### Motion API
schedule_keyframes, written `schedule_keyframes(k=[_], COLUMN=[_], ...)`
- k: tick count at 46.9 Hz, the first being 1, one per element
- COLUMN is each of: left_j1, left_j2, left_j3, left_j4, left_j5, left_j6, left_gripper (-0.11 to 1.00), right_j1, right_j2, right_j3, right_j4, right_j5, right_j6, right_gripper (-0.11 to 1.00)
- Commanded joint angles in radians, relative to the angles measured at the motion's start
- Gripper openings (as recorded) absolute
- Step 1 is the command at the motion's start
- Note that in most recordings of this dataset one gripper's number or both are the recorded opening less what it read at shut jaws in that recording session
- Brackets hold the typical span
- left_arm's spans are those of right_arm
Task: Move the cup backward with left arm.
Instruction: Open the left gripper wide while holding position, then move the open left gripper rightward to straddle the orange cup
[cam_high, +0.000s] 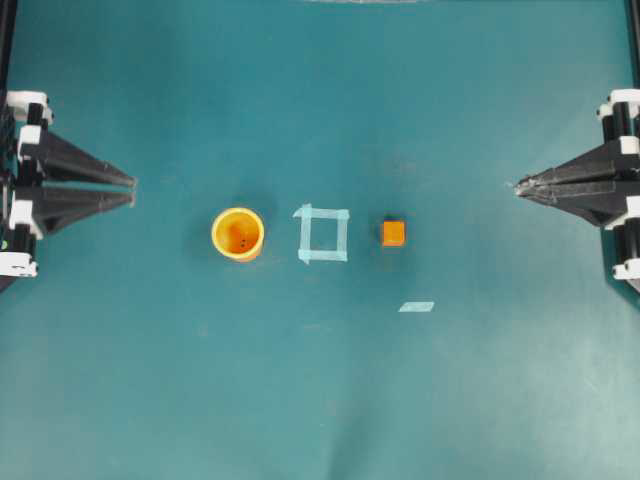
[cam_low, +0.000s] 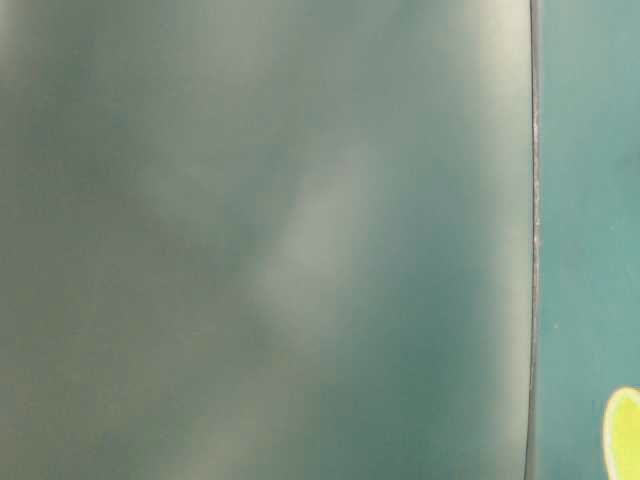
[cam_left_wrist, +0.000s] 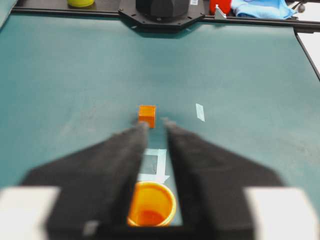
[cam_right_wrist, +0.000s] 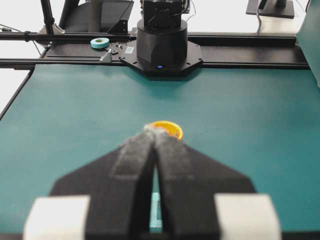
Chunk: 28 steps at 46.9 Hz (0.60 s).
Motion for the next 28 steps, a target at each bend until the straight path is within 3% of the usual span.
schedule_keyframes(k=[1,9,17,28], left_j1=[-0.002,-0.002,-0.002,-0.002], left_j2=[0.009,0.015,0.08,0.239], left_j3=[-0.012,-0.011,-0.02,-0.04], left_j4=[0.0,0.002,0.002,0.002], left_j5=[-0.002,0.026,0.126,0.132], left_j6=[-0.002,0.0,-0.002,-0.003], left_gripper=[0.33,0.65,0.66,0.69], right_j1=[0.002,0.002,0.002,0.003], right_j2=[0.006,0.006,0.006,0.005], right_j3=[-0.031,-0.032,-0.034,-0.037], right_j4=[0.002,0.002,0.003,0.002], right_j5=[-0.005,0.002,0.011,0.014], right_j6=[0.002,0.002,0.002,0.003], right_gripper=[0.0,0.0,0.0,0.0])
